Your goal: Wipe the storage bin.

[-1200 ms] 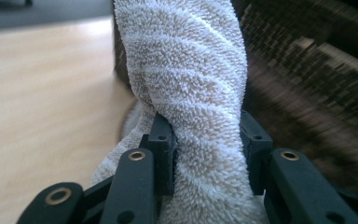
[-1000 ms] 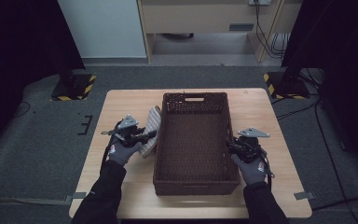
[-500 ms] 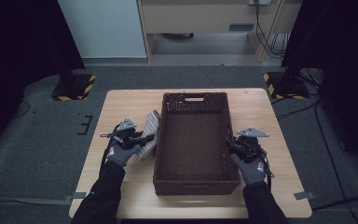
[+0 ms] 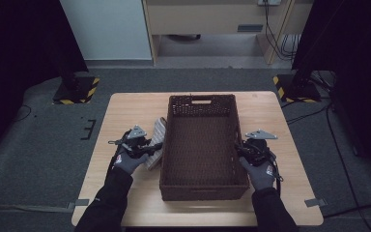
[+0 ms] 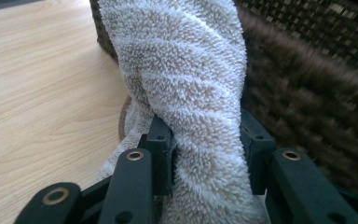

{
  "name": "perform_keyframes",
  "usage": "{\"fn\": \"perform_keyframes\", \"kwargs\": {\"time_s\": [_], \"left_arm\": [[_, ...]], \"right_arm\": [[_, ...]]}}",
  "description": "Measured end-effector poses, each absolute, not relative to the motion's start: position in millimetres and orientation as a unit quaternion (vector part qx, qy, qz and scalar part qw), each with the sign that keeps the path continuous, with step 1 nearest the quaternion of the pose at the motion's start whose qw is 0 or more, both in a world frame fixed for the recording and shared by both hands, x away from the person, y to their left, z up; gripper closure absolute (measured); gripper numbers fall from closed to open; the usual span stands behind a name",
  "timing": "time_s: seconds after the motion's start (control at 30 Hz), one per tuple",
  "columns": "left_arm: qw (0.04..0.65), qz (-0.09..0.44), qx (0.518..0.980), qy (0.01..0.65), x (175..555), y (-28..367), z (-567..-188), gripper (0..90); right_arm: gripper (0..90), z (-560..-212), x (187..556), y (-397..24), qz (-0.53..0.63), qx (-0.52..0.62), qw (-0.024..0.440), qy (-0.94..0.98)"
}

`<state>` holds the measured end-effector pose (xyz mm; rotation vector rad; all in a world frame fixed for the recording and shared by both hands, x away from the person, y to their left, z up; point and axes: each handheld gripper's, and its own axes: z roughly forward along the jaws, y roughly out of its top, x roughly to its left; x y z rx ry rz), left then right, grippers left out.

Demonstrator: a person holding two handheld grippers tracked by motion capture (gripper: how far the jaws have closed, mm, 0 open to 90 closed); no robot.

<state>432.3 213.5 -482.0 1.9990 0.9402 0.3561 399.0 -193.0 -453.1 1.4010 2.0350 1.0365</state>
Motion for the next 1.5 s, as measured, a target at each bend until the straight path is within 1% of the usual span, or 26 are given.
{"fn": "perform_keyframes", "kwargs": {"time_s": [0.17, 0.27, 0.37, 0.5, 0.6, 0.7, 0.73, 0.8, 0.9, 0.97, 1.03, 1.2, 1.33, 1.5], "left_arm": [[0.401, 0.147, 0.819, 0.382, 436.6, 209.6, -497.9, 62.5], [0.394, 0.142, 0.821, 0.389, 437.5, 208.3, -504.8, 62.3], [0.415, 0.140, 0.808, 0.394, 435.6, 214.4, -497.7, 62.3], [0.473, 0.130, 0.774, 0.401, 428.0, 227.5, -476.2, 62.3], [0.494, 0.137, 0.766, 0.387, 421.5, 228.9, -459.2, 62.3], [0.495, 0.141, 0.773, 0.371, 414.8, 224.5, -450.1, 62.3], [0.493, 0.141, 0.775, 0.369, 413.0, 222.8, -449.2, 62.3], [0.481, 0.147, 0.784, 0.364, 410.8, 219.5, -450.5, 62.3], [0.466, 0.145, 0.793, 0.364, 411.1, 216.2, -459.1, 62.2], [0.453, 0.142, 0.799, 0.368, 412.6, 214.8, -466.9, 62.2], [0.443, 0.140, 0.804, 0.372, 414.2, 213.8, -474.1, 62.2], [0.420, 0.141, 0.813, 0.379, 417.1, 211.5, -488.2, 62.2], [0.430, 0.140, 0.804, 0.386, 417.0, 216.2, -486.2, 62.2], [0.463, 0.150, 0.788, 0.378, 406.3, 222.1, -465.9, 62.1]], "right_arm": [[69.1, -453.7, 401.7, -194.1, 0.380, 0.510, 0.228, 0.737], [68.7, -453.8, 401.8, -194.3, 0.381, 0.510, 0.226, 0.737], [67.2, -454.0, 401.7, -194.8, 0.382, 0.511, 0.227, 0.736], [61.2, -453.6, 401.5, -195.4, 0.378, 0.512, 0.234, 0.735], [58.2, -453.0, 400.2, -195.6, 0.379, 0.506, 0.238, 0.738], [49.9, -449.7, 397.6, -199.7, 0.390, 0.490, 0.234, 0.743], [49.1, -447.6, 396.4, -201.8, 0.396, 0.484, 0.227, 0.746], [49.3, -443.5, 392.8, -206.2, 0.403, 0.474, 0.228, 0.748], [50.8, -444.3, 389.3, -208.8, 0.403, 0.468, 0.214, 0.757], [54.1, -446.4, 388.8, -208.5, 0.406, 0.463, 0.205, 0.761], [57.4, -445.9, 389.2, -205.5, 0.399, 0.462, 0.205, 0.765], [60.3, -452.1, 390.3, -196.9, 0.368, 0.463, 0.214, 0.777], [64.2, -451.6, 389.5, -195.5, 0.364, 0.471, 0.223, 0.772], [68.1, -450.8, 390.7, -193.6, 0.362, 0.488, 0.230, 0.760]]}}
